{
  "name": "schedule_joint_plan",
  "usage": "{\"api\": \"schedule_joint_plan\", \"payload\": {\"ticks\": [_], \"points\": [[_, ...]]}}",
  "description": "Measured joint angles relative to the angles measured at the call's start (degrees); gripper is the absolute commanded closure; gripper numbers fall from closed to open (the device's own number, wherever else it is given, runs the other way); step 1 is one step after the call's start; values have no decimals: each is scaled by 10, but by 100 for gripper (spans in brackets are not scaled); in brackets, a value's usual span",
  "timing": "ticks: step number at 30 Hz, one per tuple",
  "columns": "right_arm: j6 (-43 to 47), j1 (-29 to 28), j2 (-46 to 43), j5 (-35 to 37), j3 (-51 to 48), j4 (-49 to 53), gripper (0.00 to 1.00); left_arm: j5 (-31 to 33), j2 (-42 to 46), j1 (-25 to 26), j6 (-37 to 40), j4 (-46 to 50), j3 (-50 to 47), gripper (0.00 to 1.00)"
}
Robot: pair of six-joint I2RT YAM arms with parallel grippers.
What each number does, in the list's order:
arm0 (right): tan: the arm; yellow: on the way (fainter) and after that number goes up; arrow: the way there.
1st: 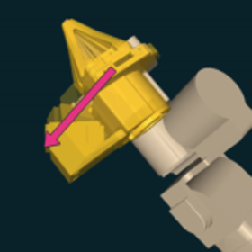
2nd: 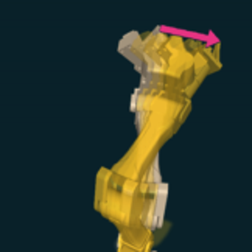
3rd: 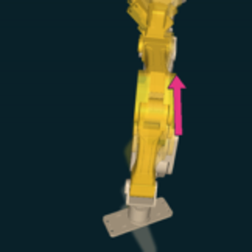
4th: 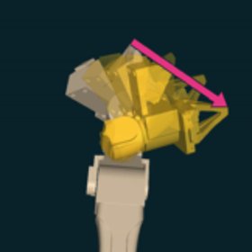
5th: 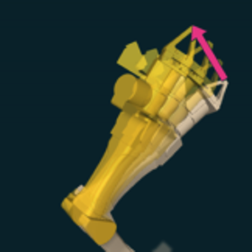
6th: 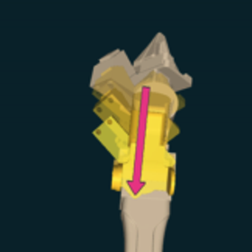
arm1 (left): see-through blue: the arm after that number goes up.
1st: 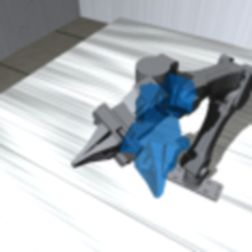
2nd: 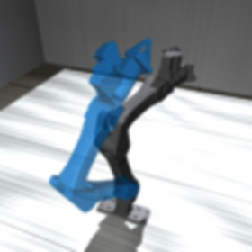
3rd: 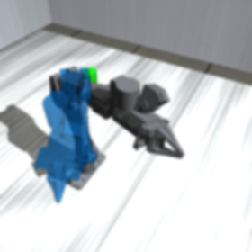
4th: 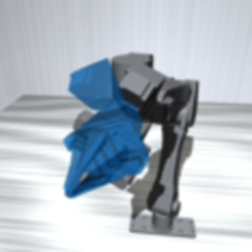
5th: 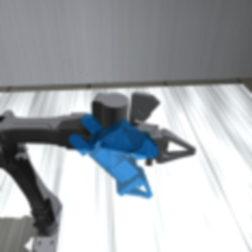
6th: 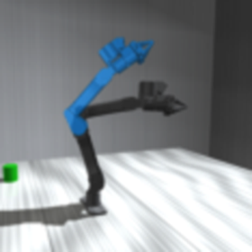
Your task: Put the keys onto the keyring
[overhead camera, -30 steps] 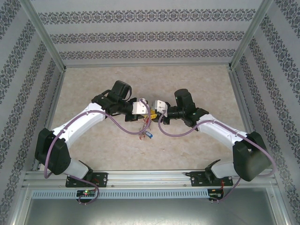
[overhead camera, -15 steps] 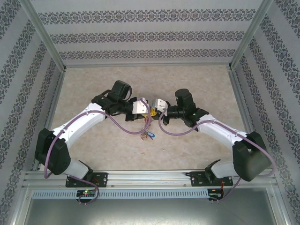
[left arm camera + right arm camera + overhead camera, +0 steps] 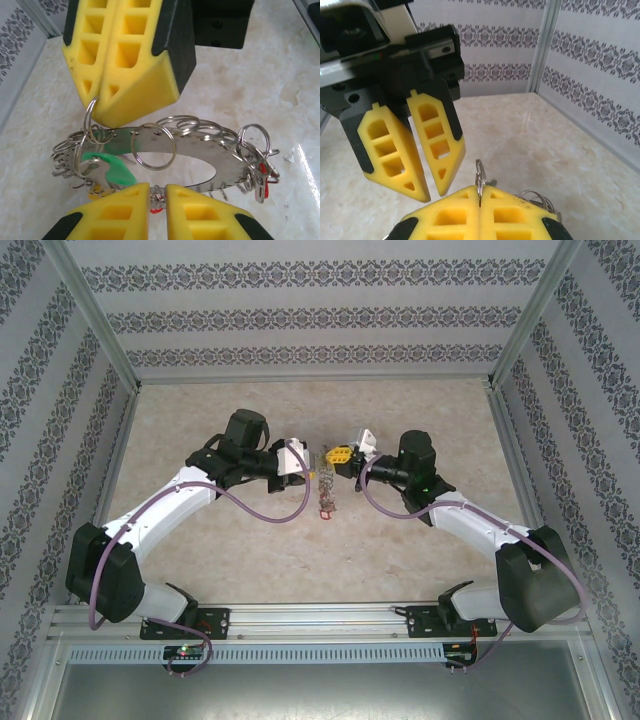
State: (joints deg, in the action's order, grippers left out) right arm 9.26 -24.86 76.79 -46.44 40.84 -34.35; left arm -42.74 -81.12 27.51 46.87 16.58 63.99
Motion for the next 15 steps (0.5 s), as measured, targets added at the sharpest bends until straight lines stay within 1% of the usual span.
{"api": "schedule_joint_plan", "payload": {"ticks": [2, 7, 9, 15], "points": [[-12, 0, 0, -4, 0, -16, 100, 0, 0, 0, -9, -16, 0, 83], [-21, 0, -1, -10, 0, -28, 100, 26, 6, -3, -29, -68, -16, 66], [-21, 0, -1, -15, 0, -28, 100, 34, 16, -6, -33, -90, -33, 64], [-18, 0, -1, -32, 0, -27, 100, 44, 26, -10, -35, -123, -46, 64]]}}
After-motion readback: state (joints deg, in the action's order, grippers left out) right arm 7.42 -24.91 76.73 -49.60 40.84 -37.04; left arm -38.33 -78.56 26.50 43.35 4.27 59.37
